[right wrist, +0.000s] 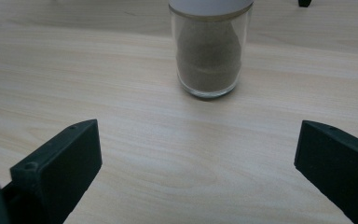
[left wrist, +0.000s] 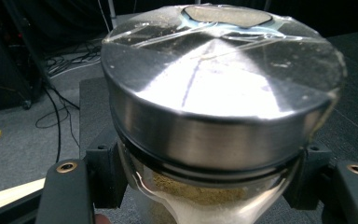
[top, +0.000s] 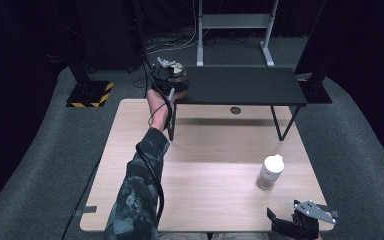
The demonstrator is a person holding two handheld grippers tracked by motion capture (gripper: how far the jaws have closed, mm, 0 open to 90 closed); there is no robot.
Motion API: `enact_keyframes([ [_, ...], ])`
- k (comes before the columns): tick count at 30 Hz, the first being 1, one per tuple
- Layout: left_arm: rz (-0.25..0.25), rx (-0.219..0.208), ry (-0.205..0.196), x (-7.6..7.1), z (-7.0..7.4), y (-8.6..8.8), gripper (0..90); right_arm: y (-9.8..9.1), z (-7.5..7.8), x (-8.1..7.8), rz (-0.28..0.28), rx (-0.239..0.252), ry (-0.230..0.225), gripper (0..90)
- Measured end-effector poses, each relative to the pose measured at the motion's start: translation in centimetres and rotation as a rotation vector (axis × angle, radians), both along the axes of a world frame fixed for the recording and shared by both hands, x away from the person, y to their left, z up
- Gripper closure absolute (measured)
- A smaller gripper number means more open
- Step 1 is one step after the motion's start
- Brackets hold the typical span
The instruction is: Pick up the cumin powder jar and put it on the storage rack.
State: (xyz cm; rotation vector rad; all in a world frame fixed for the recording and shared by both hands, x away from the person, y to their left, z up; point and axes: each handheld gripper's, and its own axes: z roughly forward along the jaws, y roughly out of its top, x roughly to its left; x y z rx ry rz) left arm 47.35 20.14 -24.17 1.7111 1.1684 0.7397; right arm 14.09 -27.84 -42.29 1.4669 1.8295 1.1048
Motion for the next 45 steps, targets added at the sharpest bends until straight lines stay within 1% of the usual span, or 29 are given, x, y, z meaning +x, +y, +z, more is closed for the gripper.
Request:
enact_keyframes([
  [10,0.011,-0.006,-0.006,-0.2,-0.2,-0.2,30.6,0.0,0.1,0.2,0.018,-0.001,0.009,0.0],
  [15,0.011,0.000,0.007,-0.1,0.2,-0.2,30.2,0.1,0.1,0.1,0.017,-0.005,0.005,0.0],
  [16,0.012,-0.005,0.004,-0.1,0.1,-0.2,30.2,0.1,0.1,0.1,0.017,-0.005,0.005,0.0],
  [17,0.023,-0.019,-0.003,-0.3,0.0,-0.3,24.1,0.1,0.2,0.1,0.020,-0.007,0.004,0.0],
  [18,0.020,-0.038,-0.002,-0.4,-0.1,-0.1,13.5,0.1,0.2,0.1,0.021,-0.008,0.003,0.0],
  [19,0.013,-0.048,0.006,-0.4,0.0,0.0,5.6,0.1,0.2,0.1,0.023,-0.009,0.003,0.0],
  [20,0.024,-0.036,0.014,-0.5,0.2,-0.3,0.3,0.1,0.1,0.1,0.024,-0.009,0.003,0.0],
  [21,0.032,-0.021,0.018,-0.7,0.3,-0.7,0.1,0.1,0.1,0.1,0.024,-0.009,0.004,0.0],
  [22,0.026,-0.017,0.017,-0.8,0.4,-0.6,0.0,0.1,0.1,0.2,0.023,-0.008,0.005,0.0],
  [24,0.032,-0.028,0.011,-1.5,0.4,-0.6,0.0,0.1,0.0,0.2,0.019,-0.008,0.007,0.0],
  [25,0.032,-0.027,0.008,-1.9,0.5,-0.5,0.0,0.0,0.0,0.2,0.019,-0.011,0.005,0.0],
  [26,0.039,-0.021,0.006,-2.2,0.5,-0.6,0.0,0.0,0.0,0.1,0.015,-0.008,0.006,0.0],
  [29,0.036,0.000,0.000,-3.5,0.3,-0.3,0.0,0.0,-0.1,0.1,0.010,-0.011,0.001,0.0],
  [33,0.042,0.005,-0.004,-5.2,-0.7,0.5,0.0,0.0,-0.2,0.1,0.007,-0.014,0.001,0.0],
  [34,0.040,0.002,-0.005,-5.7,-1.1,0.7,0.0,0.0,-0.3,0.1,0.004,-0.013,0.004,0.0],
  [36,0.034,0.012,-0.005,-6.8,-1.9,1.1,0.0,0.0,-0.3,0.2,0.002,-0.011,0.004,0.0],
  [37,0.035,0.008,-0.001,-7.5,-2.5,1.3,0.0,0.0,-0.4,0.1,0.001,-0.012,0.002,0.0],
  [38,0.026,-0.001,0.007,-8.2,-3.2,1.7,0.0,0.0,-0.4,0.1,0.000,-0.009,0.000,0.0],
  [40,0.021,0.013,0.020,-9.3,-4.3,2.0,0.0,-0.1,-0.5,0.1,-0.001,-0.008,-0.002,0.0],
  [42,0.015,0.015,0.039,-10.4,-5.5,2.4,0.0,-0.1,-0.5,0.1,-0.003,-0.006,-0.001,0.0],
  [43,0.019,0.029,0.043,-11.1,-6.0,2.4,0.0,-0.1,-0.6,0.1,-0.002,-0.003,-0.001,0.0],
  [44,0.031,0.052,0.035,-11.9,-6.6,2.2,0.0,-0.1,-0.6,0.1,-0.003,-0.003,0.000,0.0],
  [45,0.033,0.077,0.033,-12.7,-7.1,2.0,0.0,-0.1,-0.6,0.1,-0.002,-0.004,-0.001,0.0],
])
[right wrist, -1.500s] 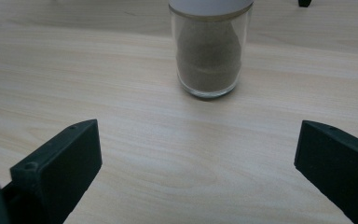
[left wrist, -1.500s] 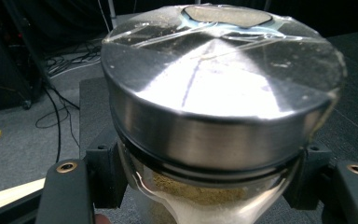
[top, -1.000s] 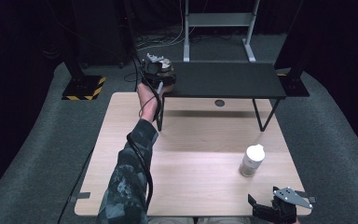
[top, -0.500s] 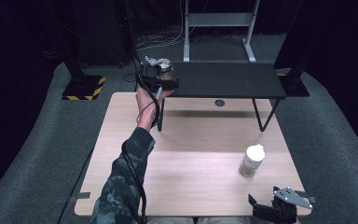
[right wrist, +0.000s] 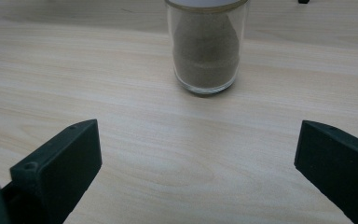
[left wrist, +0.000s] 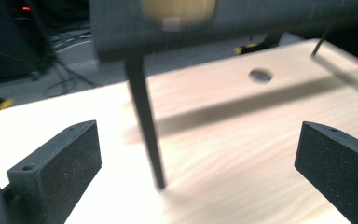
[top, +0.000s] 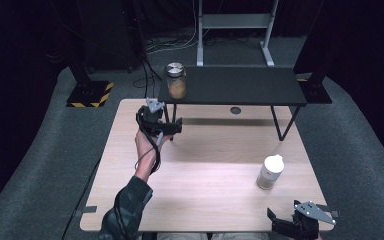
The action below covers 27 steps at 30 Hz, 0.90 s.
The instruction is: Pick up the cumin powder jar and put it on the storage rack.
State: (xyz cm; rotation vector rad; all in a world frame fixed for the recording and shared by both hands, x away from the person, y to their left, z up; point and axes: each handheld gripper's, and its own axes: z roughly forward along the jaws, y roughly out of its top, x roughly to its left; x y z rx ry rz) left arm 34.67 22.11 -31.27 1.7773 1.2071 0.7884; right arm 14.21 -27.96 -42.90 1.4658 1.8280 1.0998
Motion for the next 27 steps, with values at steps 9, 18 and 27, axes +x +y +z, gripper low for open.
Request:
enact_keyframes([
  [9,-0.064,-0.072,0.042,-5.6,-5.2,2.1,0.0,0.3,0.0,0.0,0.001,-0.009,-0.006,0.0],
  [18,0.071,-0.015,0.090,-8.2,-10.4,1.1,0.2,0.3,-0.5,0.1,-0.026,-0.002,0.003,0.0],
  [27,0.106,-0.007,0.121,-9.0,-13.0,2.4,0.1,0.5,-0.5,0.2,-0.031,-0.013,0.006,0.0],
])
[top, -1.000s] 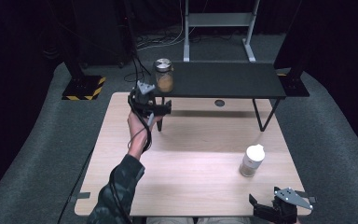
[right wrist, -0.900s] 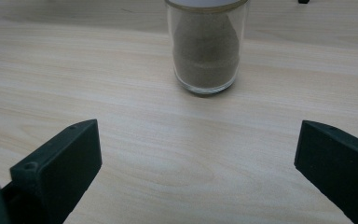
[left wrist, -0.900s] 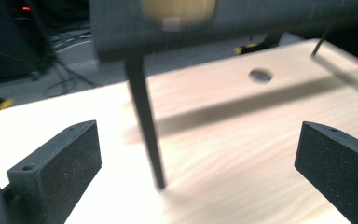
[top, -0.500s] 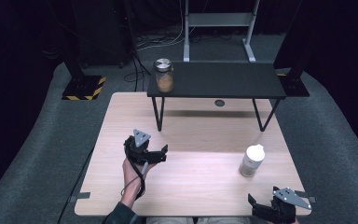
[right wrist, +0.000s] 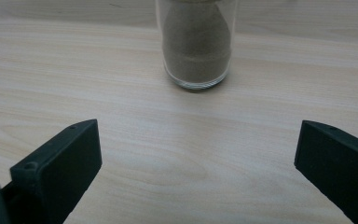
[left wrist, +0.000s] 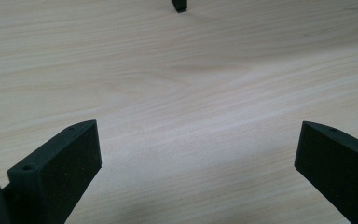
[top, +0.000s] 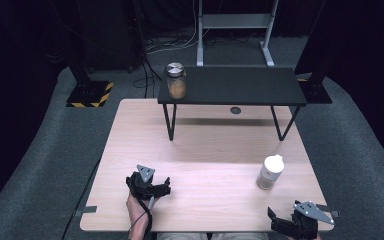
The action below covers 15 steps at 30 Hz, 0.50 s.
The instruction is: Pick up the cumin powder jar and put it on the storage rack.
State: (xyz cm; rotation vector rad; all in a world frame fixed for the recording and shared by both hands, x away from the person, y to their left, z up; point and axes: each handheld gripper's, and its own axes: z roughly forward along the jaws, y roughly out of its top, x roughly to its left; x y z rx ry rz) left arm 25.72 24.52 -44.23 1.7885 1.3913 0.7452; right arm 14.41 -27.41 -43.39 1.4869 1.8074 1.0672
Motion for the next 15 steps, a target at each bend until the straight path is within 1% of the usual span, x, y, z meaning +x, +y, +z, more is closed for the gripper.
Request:
enact_keyframes([
  [1,-0.009,-0.015,0.000,0.1,-0.2,0.4,0.3,0.1,0.0,0.0,0.002,-0.002,0.000,0.0],
  [2,-0.016,-0.040,-0.002,0.1,-0.5,0.8,0.5,0.1,0.0,0.0,0.003,-0.003,-0.001,0.0],
  [3,-0.023,-0.049,-0.005,0.2,-0.7,1.0,0.8,0.2,0.0,0.0,0.005,-0.004,0.001,0.0],
  [4,-0.023,-0.044,0.003,0.4,-1.0,1.0,0.9,0.2,0.0,0.1,0.005,-0.006,0.001,0.0],
  [5,-0.020,-0.038,0.025,0.7,-0.8,1.0,1.1,0.3,0.0,0.1,0.003,-0.009,0.004,0.0],
  [6,-0.026,-0.043,0.025,0.8,-0.8,1.1,0.5,0.3,0.0,0.1,0.003,-0.010,0.005,0.0],
  [7,-0.025,-0.052,0.016,0.6,-0.9,1.2,0.5,0.3,0.0,0.1,0.003,-0.010,0.005,0.0],
  [8,-0.017,-0.059,0.017,0.6,-0.9,1.2,1.0,0.3,0.0,0.1,0.002,-0.011,0.003,0.0],
  [9,-0.011,-0.074,0.026,0.7,-0.9,1.5,1.1,0.4,0.1,0.1,0.003,-0.010,0.002,0.0],
  [10,-0.006,-0.098,0.046,1.0,-0.8,1.9,1.3,0.4,0.1,0.1,0.004,-0.010,0.002,0.0],
  [11,-0.002,-0.105,0.064,1.2,-0.7,2.0,1.3,0.4,0.1,0.1,0.005,-0.012,0.001,0.0],
  [13,0.009,-0.093,0.111,1.9,-0.3,1.8,1.6,0.5,0.2,0.1,0.006,-0.019,0.002,0.0],
  [15,0.005,-0.062,0.117,2.0,-0.1,1.3,1.6,0.6,0.3,0.0,0.008,-0.025,0.001,0.0],
])
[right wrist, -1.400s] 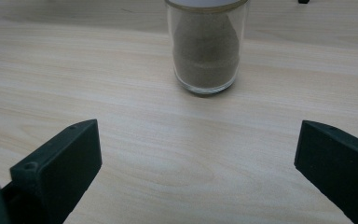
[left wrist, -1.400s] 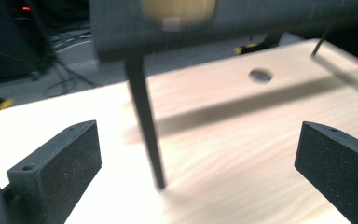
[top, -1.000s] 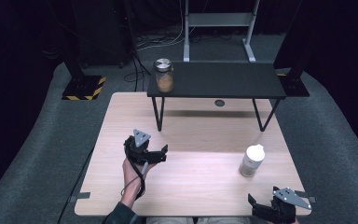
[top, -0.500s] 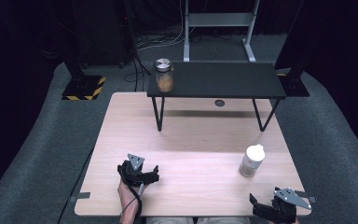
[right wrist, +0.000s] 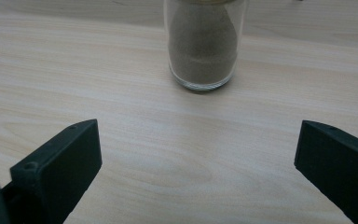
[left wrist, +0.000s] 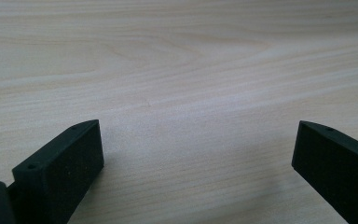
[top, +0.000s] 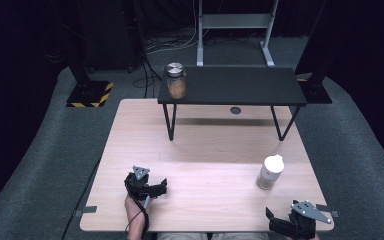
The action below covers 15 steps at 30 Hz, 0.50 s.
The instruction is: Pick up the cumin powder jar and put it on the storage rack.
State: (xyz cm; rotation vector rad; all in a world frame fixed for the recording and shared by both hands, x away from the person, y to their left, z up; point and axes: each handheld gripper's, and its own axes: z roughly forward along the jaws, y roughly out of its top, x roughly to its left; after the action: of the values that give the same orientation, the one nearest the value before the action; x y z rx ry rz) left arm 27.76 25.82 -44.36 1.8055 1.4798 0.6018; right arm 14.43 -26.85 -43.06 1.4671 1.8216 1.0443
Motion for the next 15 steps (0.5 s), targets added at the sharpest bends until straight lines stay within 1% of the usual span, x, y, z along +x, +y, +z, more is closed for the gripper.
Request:
enact_keyframes([
  [2,-0.019,0.040,0.001,0.07,0.13,-0.58,1.5,-0.04,0.09,-0.10,0.000,0.001,-0.006,0.0],
  [3,-0.029,0.054,0.002,0.12,0.17,-0.79,1.2,-0.08,0.13,-0.15,-0.001,0.002,-0.007,0.0],
  [4,-0.033,0.059,0.002,0.13,0.18,-0.85,1.1,-0.14,0.15,-0.22,-0.003,0.003,-0.011,0.0],
  [9,-0.033,0.044,0.002,0.13,0.15,-0.55,1.2,-0.42,0.19,-0.35,-0.015,0.008,-0.012,0.0],
  [15,-0.038,0.048,0.010,0.29,0.21,-0.60,1.3,-0.58,0.08,-0.36,-0.020,0.013,-0.011,0.0],
])
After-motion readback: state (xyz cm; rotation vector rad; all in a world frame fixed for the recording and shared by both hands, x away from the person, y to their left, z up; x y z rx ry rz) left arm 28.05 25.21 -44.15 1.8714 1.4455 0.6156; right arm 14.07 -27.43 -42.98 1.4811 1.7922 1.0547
